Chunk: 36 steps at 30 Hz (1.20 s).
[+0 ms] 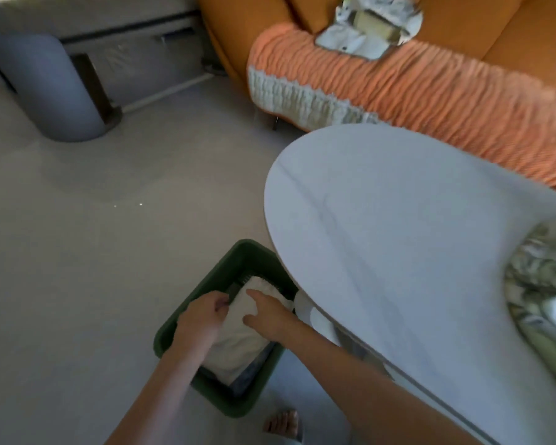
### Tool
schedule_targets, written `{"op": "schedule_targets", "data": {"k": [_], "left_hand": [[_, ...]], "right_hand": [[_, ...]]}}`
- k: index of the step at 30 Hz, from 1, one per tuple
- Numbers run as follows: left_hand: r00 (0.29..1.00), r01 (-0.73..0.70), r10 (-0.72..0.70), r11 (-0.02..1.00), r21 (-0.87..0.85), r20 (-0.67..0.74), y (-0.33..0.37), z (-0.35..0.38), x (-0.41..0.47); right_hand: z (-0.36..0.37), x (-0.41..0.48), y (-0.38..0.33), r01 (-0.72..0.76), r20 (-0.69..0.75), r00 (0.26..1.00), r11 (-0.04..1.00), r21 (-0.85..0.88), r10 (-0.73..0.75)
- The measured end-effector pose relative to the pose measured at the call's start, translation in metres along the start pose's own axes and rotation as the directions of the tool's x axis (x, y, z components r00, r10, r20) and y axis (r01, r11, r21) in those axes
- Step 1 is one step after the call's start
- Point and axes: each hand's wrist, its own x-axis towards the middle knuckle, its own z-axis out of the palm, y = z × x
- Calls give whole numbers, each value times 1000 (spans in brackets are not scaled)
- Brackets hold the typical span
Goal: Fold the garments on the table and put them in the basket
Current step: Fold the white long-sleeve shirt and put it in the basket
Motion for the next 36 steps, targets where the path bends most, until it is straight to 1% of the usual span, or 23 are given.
{"op": "schedule_targets", "data": {"k": [3, 5, 7, 9, 11, 13, 17, 20, 23, 25, 29, 31, 33, 34, 35, 36], "left_hand": [[992, -105, 103, 994, -34, -79, 32, -32, -29], [977, -175, 172, 984, -17, -130, 58, -48, -46], [957, -233, 231, 972, 11, -172, 90, -58, -64], [939, -285, 283, 958, 20, -197, 124, -62, -83], [920, -345, 340, 939, 10, -196, 155, -59, -101], [893, -420, 416, 907, 9, -172, 186, -52, -118], [833, -553, 553, 833, 11, -23, 242, -13, -146], [771, -633, 629, 774, 5, 99, 276, 29, -169], [700, -695, 684, 718, -24, 206, 303, 66, -191], [667, -715, 696, 698, -32, 267, 315, 86, -201], [593, -771, 720, 636, -2, 360, 336, 113, -216], [537, -806, 740, 591, -10, 406, 345, 124, -223], [505, -809, 709, 587, -15, 491, 349, 138, -225], [502, -810, 671, 585, 27, 546, 349, 146, -224], [497, -824, 624, 556, 104, 603, 347, 154, -221], [485, -849, 587, 495, 186, 648, 343, 162, -218]], "right_hand": [[-26, -51, -30, 60, -83, 995, 997, -43, -64], [-45, -88, -40, 99, -146, 984, 993, -59, -106], [-62, -126, -45, 123, -206, 971, 992, 8, -118], [-82, -164, -44, 172, -306, 944, 975, 137, -123], [-103, -198, -33, 190, -406, 910, 952, 239, -80], [-125, -229, -11, 162, -475, 880, 944, 288, -6], [-149, -285, 50, 86, -550, 823, 925, 369, 143], [-154, -320, 99, 14, -621, 742, 921, 389, 251], [-154, -351, 140, -47, -673, 663, 915, 400, 328], [-155, -370, 161, -53, -717, 600, 912, 406, 355], [-162, -397, 196, -68, -815, 456, 927, 369, 358], [-167, -405, 211, -89, -833, 389, 915, 392, 395], [-171, -412, 224, -119, -845, 314, 901, 417, 433], [-173, -415, 229, -147, -851, 284, 898, 416, 441], [-175, -417, 234, -182, -862, 258, 898, 400, 437], [-179, -418, 239, -219, -871, 240, 898, 381, 428]]}}
